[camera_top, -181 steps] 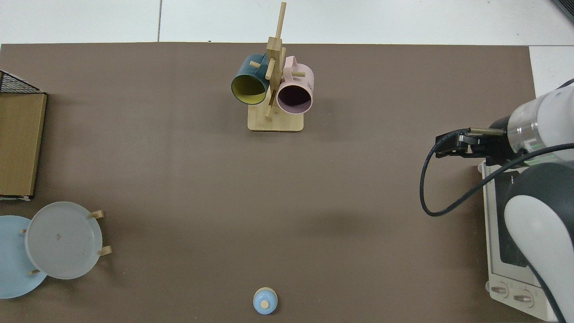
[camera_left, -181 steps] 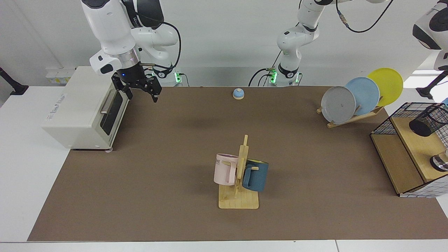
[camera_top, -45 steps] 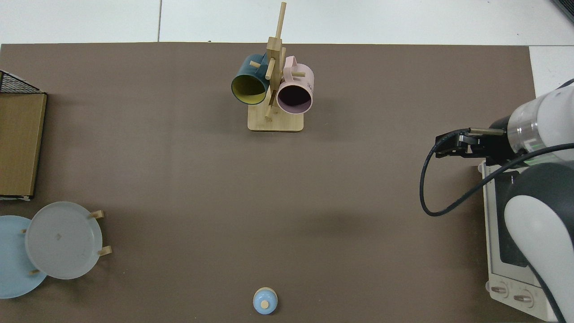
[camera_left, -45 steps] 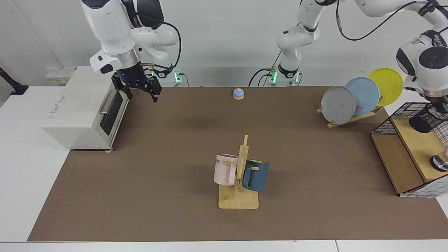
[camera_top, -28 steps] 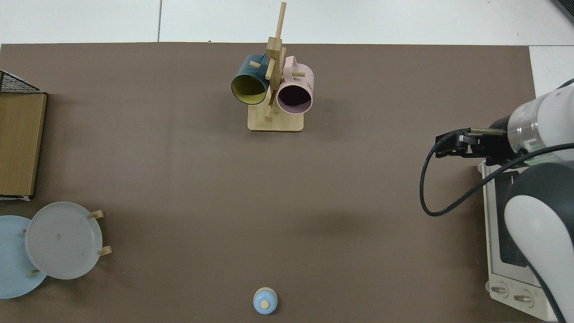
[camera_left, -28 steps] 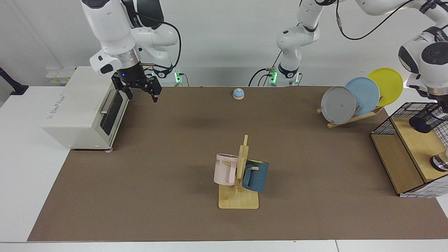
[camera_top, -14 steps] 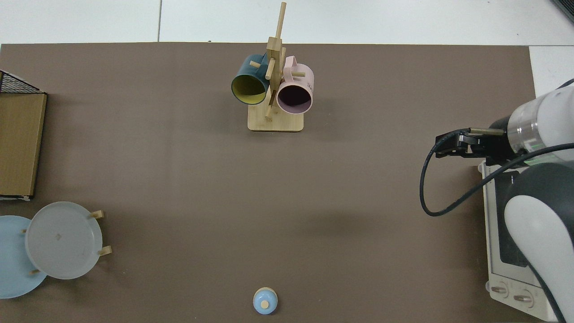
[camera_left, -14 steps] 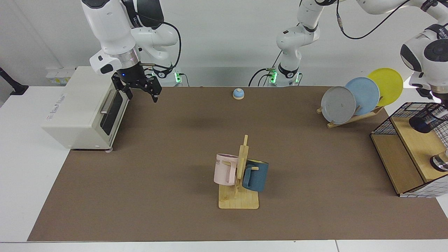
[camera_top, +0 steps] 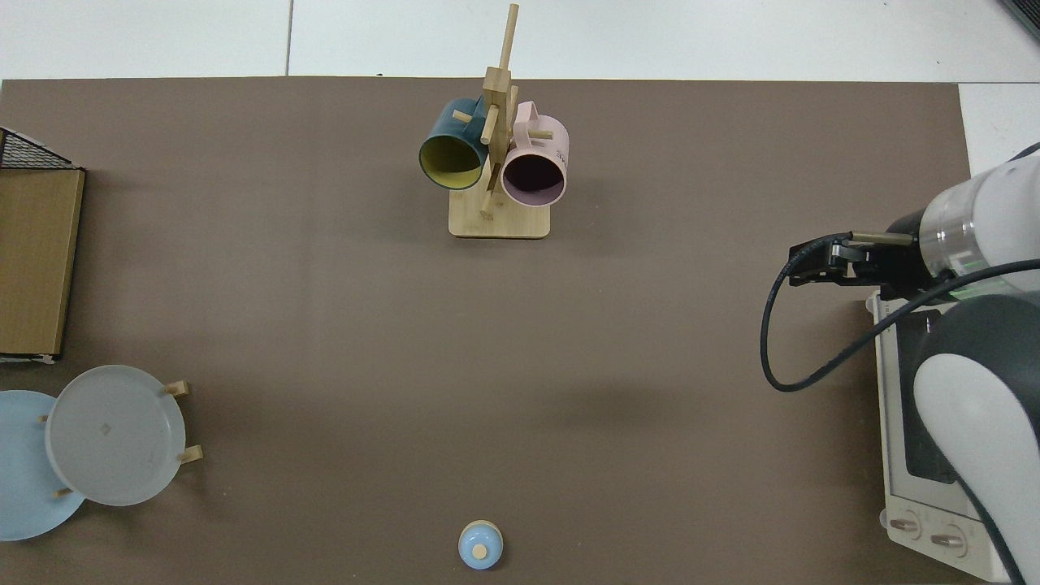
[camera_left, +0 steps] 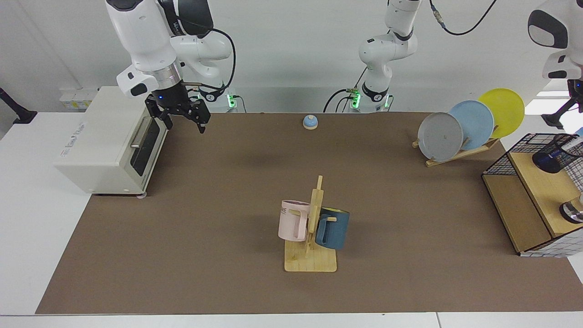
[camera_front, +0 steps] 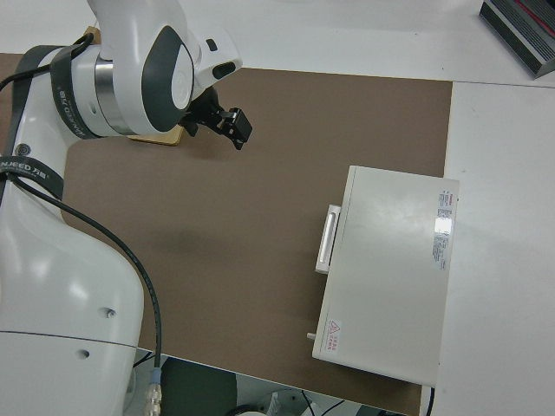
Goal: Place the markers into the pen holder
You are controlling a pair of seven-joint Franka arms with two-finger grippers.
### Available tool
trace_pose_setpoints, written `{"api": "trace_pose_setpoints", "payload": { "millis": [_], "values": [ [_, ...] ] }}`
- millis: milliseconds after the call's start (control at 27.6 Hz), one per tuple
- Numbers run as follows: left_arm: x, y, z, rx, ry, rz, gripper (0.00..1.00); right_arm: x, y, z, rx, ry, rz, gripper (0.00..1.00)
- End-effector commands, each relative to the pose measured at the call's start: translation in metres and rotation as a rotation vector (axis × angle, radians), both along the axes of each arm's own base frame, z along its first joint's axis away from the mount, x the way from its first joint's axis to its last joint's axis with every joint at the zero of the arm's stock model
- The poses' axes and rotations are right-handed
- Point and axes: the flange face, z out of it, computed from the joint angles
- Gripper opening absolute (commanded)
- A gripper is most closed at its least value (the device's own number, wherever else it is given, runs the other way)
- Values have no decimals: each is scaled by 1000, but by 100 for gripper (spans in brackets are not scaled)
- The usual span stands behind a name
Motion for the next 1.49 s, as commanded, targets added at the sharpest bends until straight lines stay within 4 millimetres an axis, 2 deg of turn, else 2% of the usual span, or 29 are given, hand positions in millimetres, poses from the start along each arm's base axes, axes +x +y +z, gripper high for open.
{"api": "trace_pose_setpoints", "payload": {
  "millis": [0, 218, 290, 399, 544, 980, 1161, 1452],
  "values": [
    [-13, -19, 6, -120, -27, 98, 90, 0, 0, 4, 13, -2, -16, 100],
    [-23, -51, 2, -259, -34, 262, 94, 0, -1, 3, 13, -1, -18, 100],
    [-27, -62, 2, -320, -42, 318, 100, 0, 0, 4, 13, -2, -16, 100],
    [-27, -83, 0, -393, -68, 409, 100, 0, 0, 4, 13, -4, -16, 100],
    [-30, -117, -4, -406, -60, 530, 100, 0, -1, 3, 13, -1, -18, 100],
    [-35, -200, -9, -540, -153, 975, 100, 0, 0, 4, 13, -4, -16, 100],
    [-37, -218, -10, -575, -170, 1117, 100, 0, 0, 3, 13, -1, -16, 100],
    [-28, -221, -10, -602, -177, 1121, 100, 0, 0, 4, 13, -2, -16, 100]
  ]
}}
